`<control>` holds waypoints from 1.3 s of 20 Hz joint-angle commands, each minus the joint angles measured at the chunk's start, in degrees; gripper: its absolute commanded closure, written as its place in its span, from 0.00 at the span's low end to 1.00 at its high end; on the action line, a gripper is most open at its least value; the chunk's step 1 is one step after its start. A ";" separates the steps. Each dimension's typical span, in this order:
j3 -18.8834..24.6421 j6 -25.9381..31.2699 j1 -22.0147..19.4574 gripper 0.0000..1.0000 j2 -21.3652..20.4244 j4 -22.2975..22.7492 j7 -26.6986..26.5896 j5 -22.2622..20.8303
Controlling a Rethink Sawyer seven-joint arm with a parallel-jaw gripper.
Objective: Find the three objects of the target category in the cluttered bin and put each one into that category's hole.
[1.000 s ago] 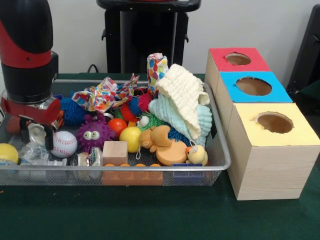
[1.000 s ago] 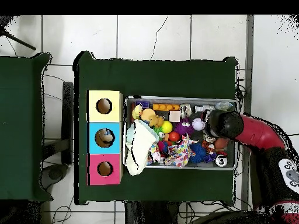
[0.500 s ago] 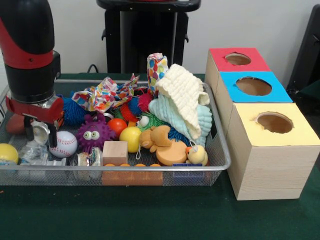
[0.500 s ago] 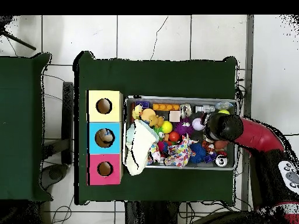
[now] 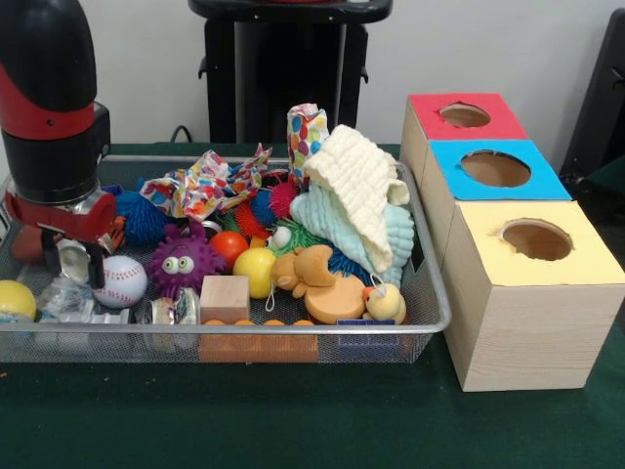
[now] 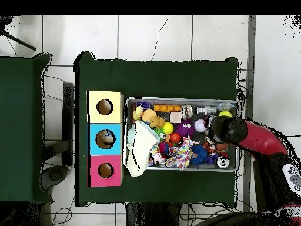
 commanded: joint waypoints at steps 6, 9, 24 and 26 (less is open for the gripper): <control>5.13 4.38 -0.40 0.00 4.75 -1.93 -13.01 -6.29; 5.59 4.79 -0.52 0.00 5.28 -2.42 -12.97 -6.39; 6.94 2.59 -1.17 0.00 6.65 1.68 -9.43 -5.57; 6.46 2.98 -0.65 0.00 6.74 0.96 -9.26 -5.92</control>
